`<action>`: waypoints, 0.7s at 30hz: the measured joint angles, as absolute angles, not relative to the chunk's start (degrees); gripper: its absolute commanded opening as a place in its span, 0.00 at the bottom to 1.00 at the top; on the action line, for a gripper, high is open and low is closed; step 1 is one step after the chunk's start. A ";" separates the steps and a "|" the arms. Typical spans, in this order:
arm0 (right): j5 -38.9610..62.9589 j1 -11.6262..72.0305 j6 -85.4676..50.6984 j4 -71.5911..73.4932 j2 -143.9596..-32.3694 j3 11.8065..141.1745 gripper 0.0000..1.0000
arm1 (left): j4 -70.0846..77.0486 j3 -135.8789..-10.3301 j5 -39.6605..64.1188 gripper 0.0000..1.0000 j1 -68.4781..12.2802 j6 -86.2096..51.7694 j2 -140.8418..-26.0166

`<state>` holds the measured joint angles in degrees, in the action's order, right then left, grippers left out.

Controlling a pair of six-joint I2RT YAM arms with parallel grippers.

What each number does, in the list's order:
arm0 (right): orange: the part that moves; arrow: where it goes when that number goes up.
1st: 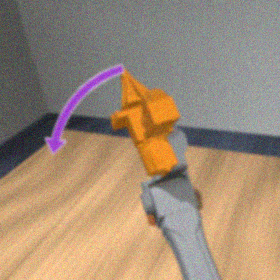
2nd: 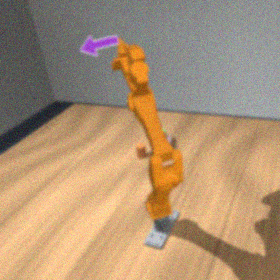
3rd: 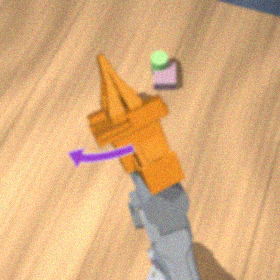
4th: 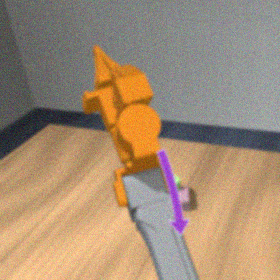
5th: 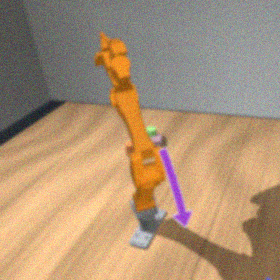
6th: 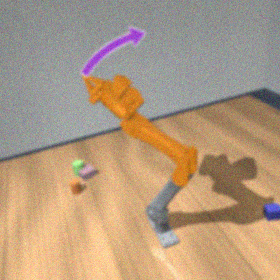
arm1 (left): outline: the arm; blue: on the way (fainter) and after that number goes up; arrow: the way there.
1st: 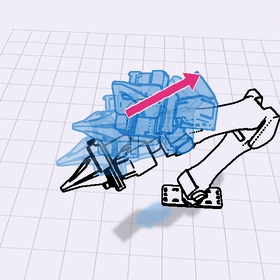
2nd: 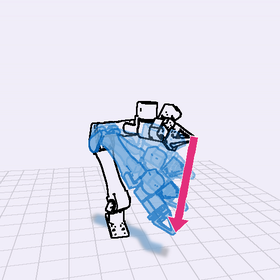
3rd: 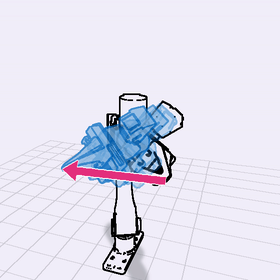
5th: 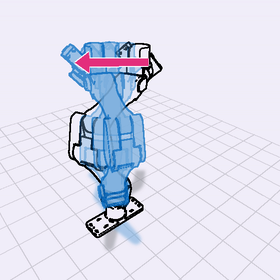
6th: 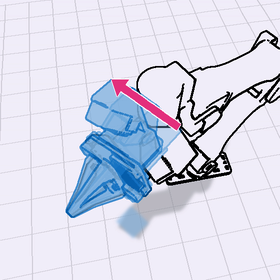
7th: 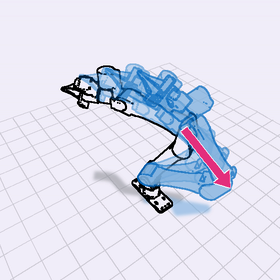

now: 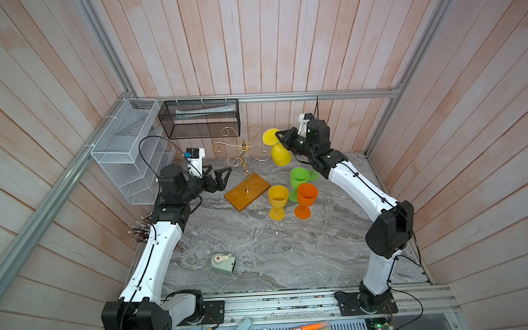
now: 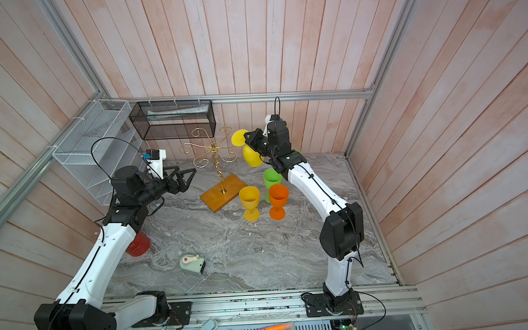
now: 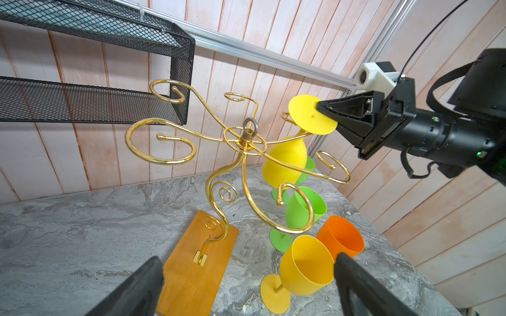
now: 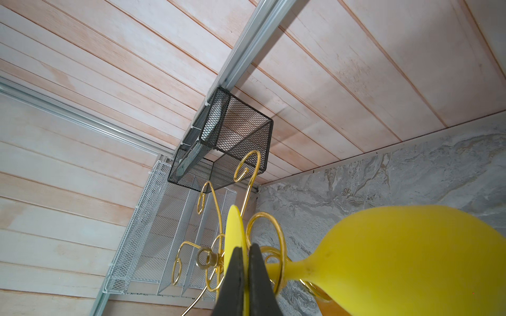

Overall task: Take the wine glass off the wine glass rack
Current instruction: Pick up the wine glass from the wine glass rack.

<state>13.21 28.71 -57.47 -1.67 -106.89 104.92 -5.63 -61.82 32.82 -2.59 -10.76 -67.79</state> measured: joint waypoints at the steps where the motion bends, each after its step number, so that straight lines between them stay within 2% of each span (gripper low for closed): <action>1: 13.23 28.75 -57.47 -1.63 -106.76 104.75 0.00 | -5.63 -61.82 32.82 0.99 -2.59 -10.76 -67.83; 11: 13.93 30.59 -57.47 -1.32 -106.96 105.32 0.00 | -5.65 -61.82 32.82 0.99 -2.70 -10.79 -67.94; 21: 14.50 30.94 -57.47 -1.91 -111.46 112.81 0.00 | -6.22 -62.13 32.82 0.99 -2.70 -10.76 -67.94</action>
<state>14.50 30.94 -57.47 -1.91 -111.46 112.81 -6.22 -62.13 32.82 -2.70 -10.76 -67.94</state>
